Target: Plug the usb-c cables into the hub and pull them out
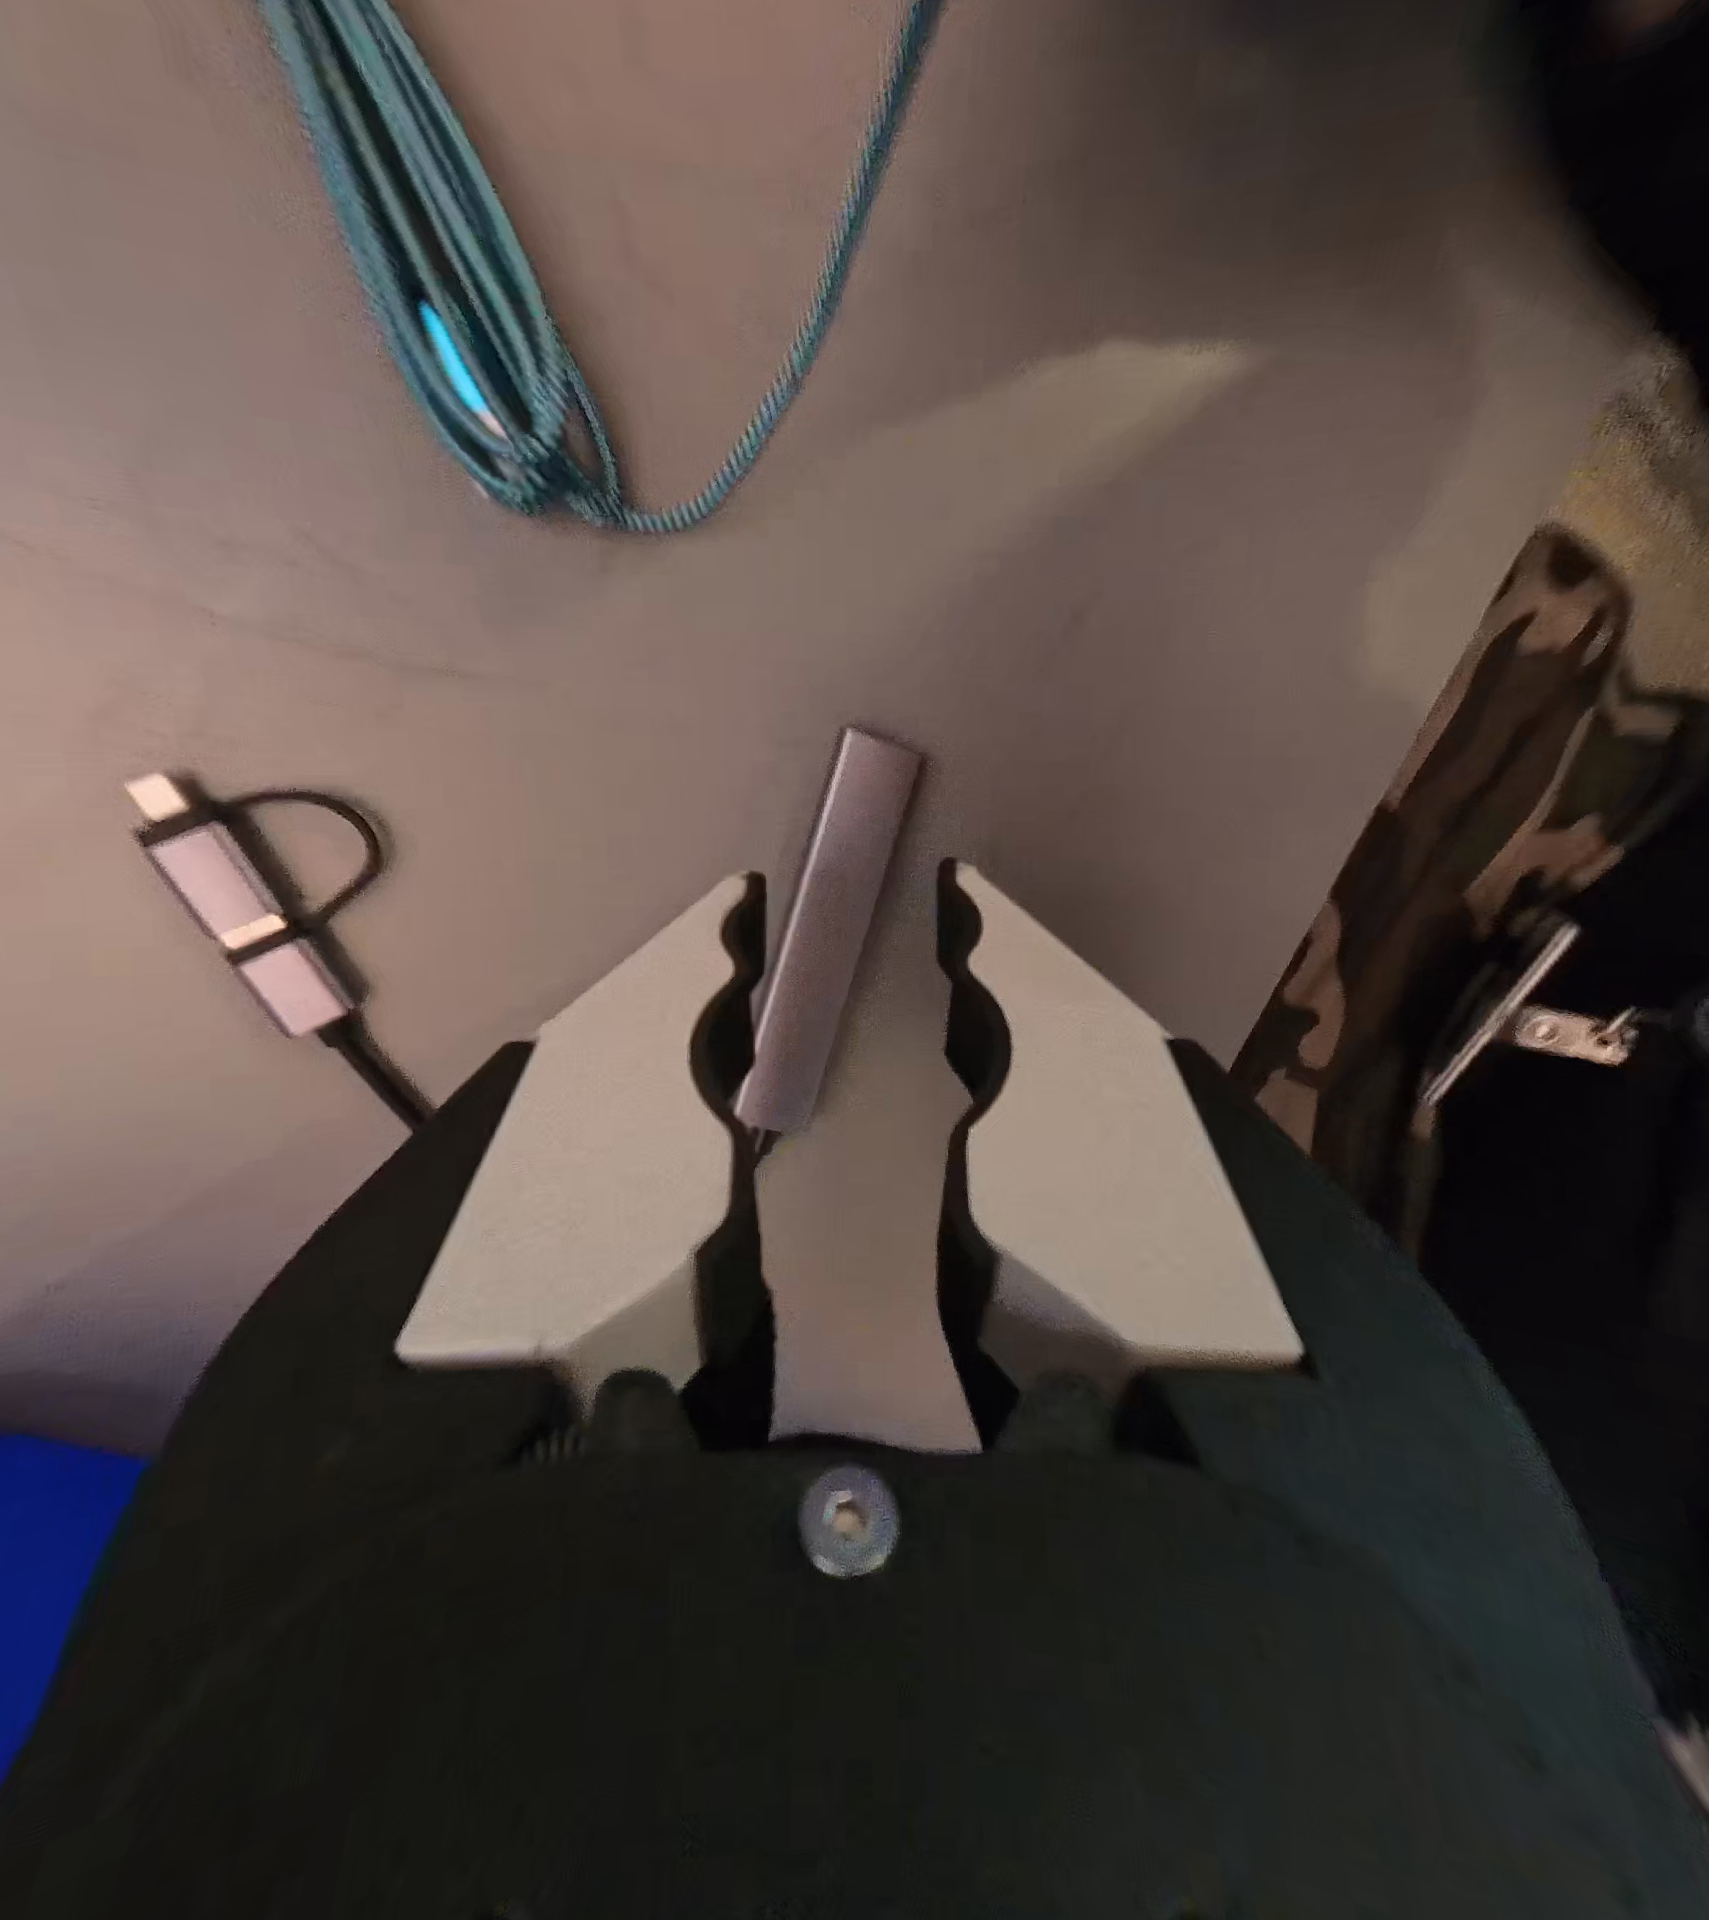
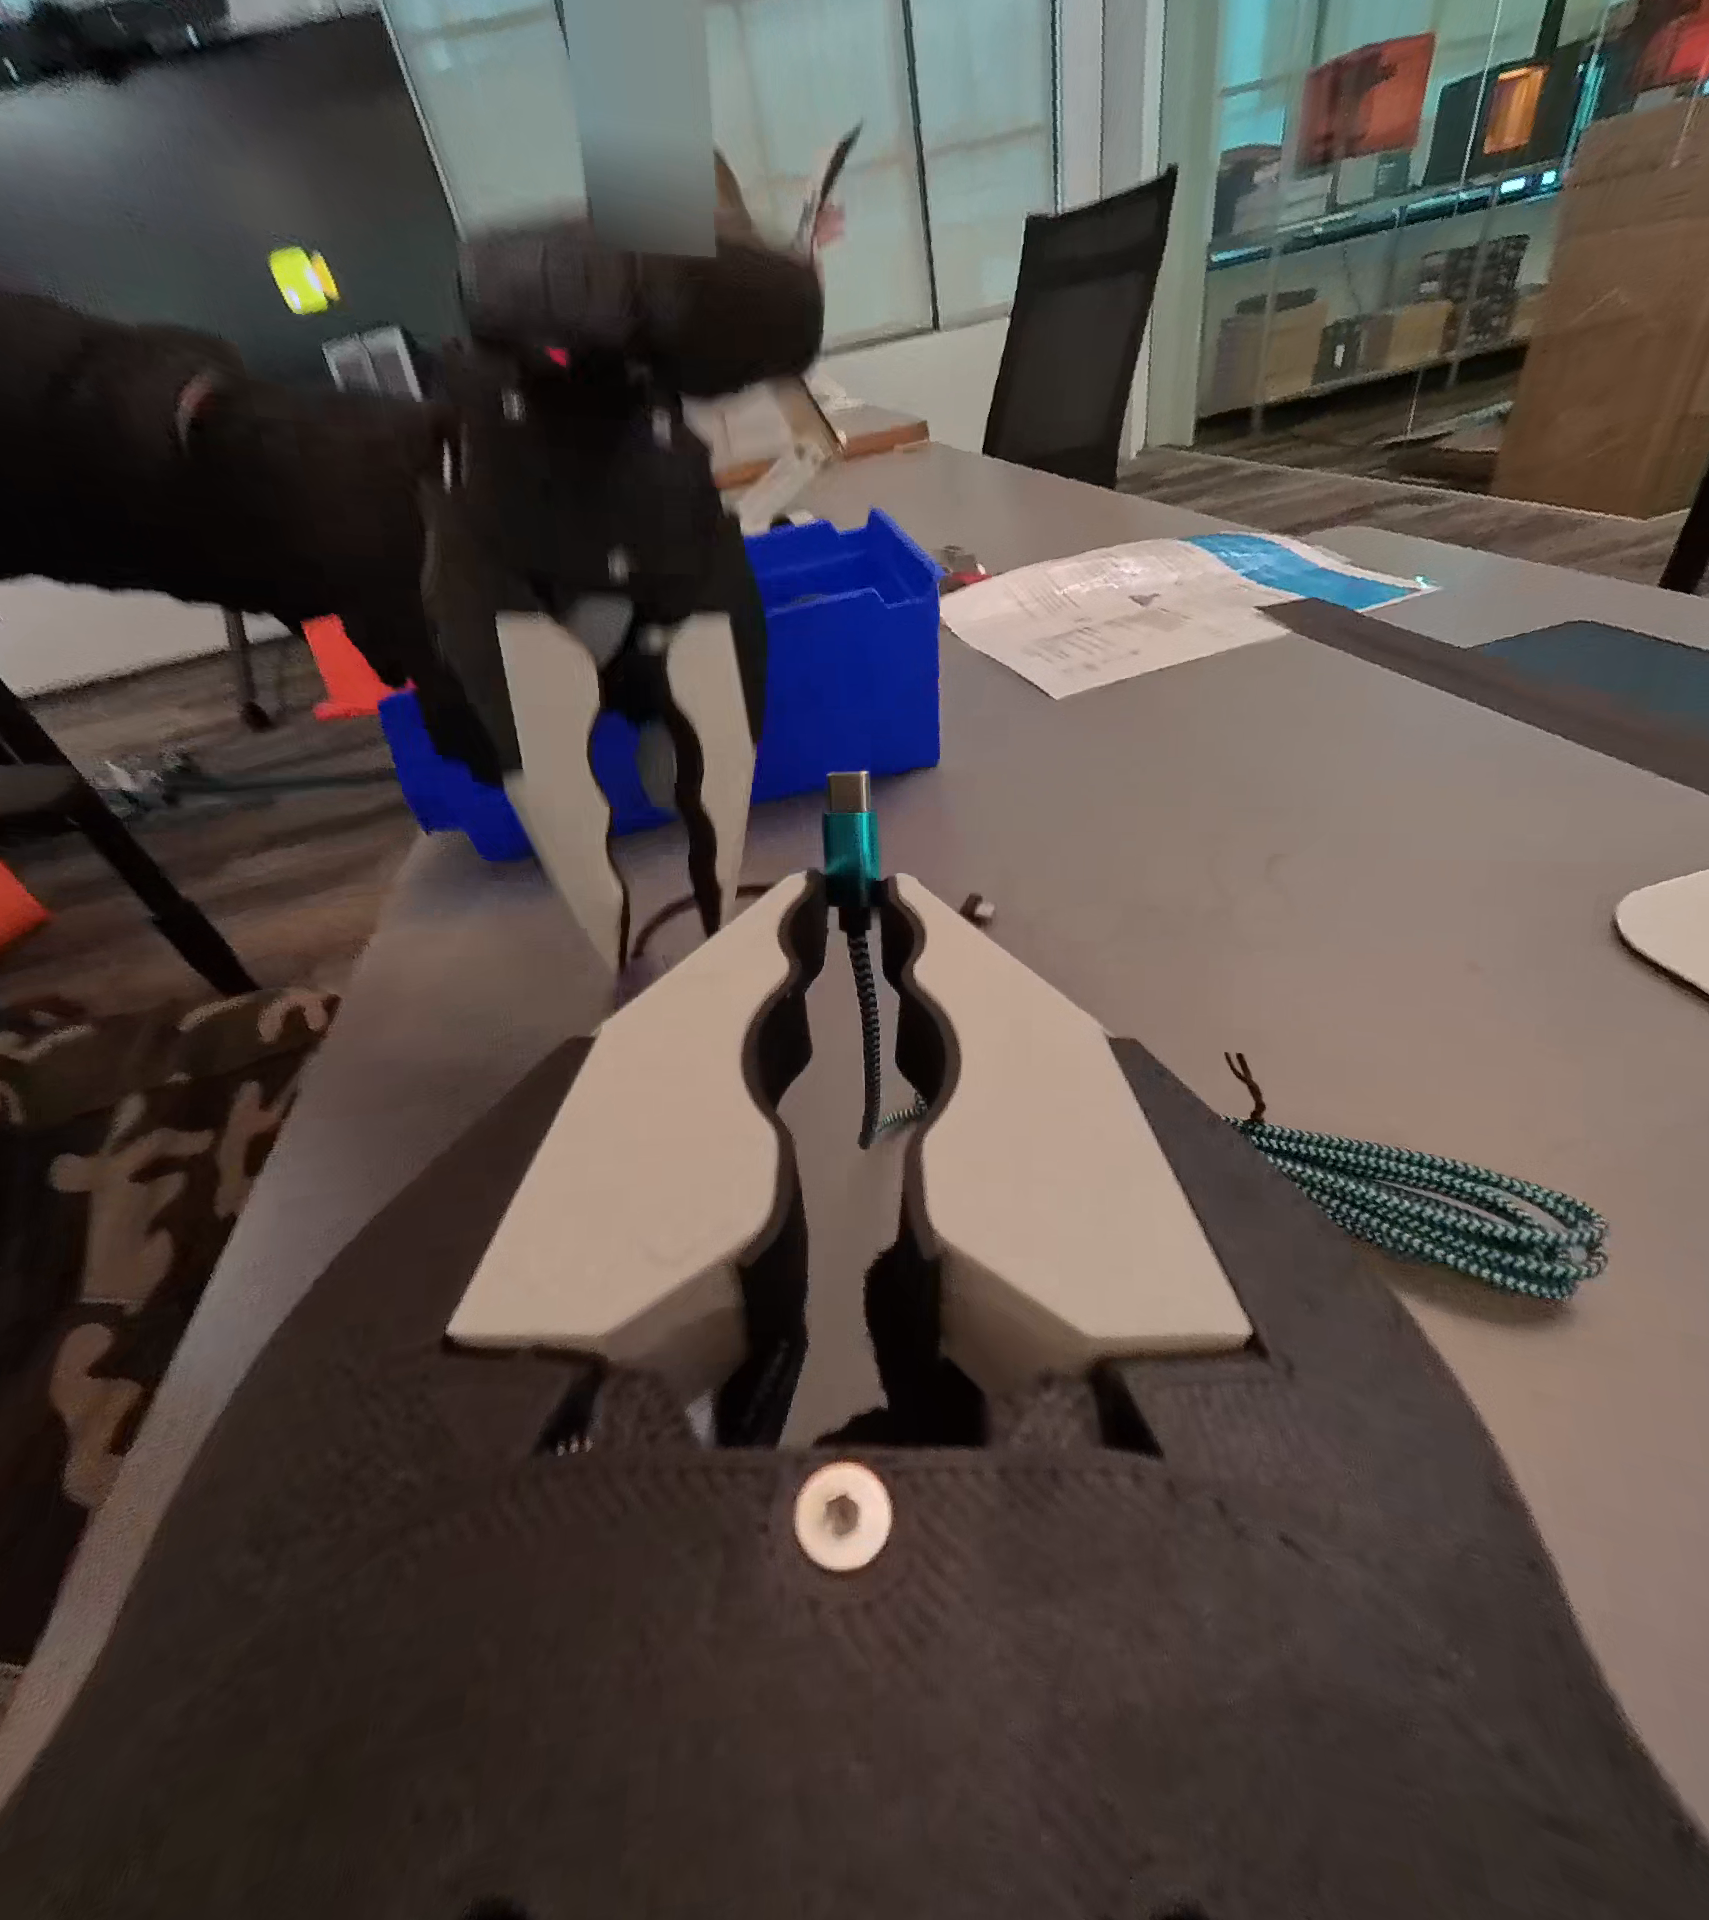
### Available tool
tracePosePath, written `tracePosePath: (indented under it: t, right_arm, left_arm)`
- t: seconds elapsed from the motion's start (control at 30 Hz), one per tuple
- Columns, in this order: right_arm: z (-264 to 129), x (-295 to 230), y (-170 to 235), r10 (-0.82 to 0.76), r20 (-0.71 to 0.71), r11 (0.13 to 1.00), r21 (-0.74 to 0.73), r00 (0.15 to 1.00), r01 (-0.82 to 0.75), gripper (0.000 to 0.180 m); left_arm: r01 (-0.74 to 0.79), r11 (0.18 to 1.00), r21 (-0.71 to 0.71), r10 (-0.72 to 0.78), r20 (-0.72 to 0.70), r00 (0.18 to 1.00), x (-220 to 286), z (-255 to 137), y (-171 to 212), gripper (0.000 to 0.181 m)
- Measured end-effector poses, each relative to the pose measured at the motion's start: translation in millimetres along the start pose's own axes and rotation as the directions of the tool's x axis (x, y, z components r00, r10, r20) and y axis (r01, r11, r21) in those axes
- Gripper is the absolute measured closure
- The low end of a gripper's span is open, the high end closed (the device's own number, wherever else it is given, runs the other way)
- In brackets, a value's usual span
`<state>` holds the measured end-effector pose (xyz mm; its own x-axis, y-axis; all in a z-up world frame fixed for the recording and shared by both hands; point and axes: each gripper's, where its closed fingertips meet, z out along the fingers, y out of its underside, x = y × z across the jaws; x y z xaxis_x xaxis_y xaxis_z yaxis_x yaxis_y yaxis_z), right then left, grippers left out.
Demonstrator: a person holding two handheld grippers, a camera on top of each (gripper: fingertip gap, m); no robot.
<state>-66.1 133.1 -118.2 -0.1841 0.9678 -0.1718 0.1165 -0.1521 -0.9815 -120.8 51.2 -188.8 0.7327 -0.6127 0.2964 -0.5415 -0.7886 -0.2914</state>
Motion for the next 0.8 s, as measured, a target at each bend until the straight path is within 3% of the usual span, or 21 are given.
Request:
tracePosePath:
  t: [0.2,0.4,0.6,0.8]
  right_arm:
    - [11,-7,10,-0.16,-0.045,0.984,-0.091,0.986,0.156,0.171]
    - [19,-14,19,-0.288,-0.055,0.947,-0.167,0.956,0.276,0.171]
    - [23,-16,25,-0.403,-0.072,0.896,-0.235,0.912,0.377,0.172]
    - [21,-16,16,-0.426,-0.107,0.893,-0.212,0.898,0.398,0.173]
  left_arm:
    - [-0.025,0.949,0.315,0.045,-0.055,0.998,21,-45,-60,0.141]
    - [-0.008,0.928,0.372,0.027,-0.045,0.999,23,-30,-86,0.146]
    - [0.081,0.909,0.408,-0.026,-0.14,0.99,21,-27,-91,0.171]
    - [0.153,0.859,0.489,-0.046,-0.224,0.974,23,-37,-96,0.173]
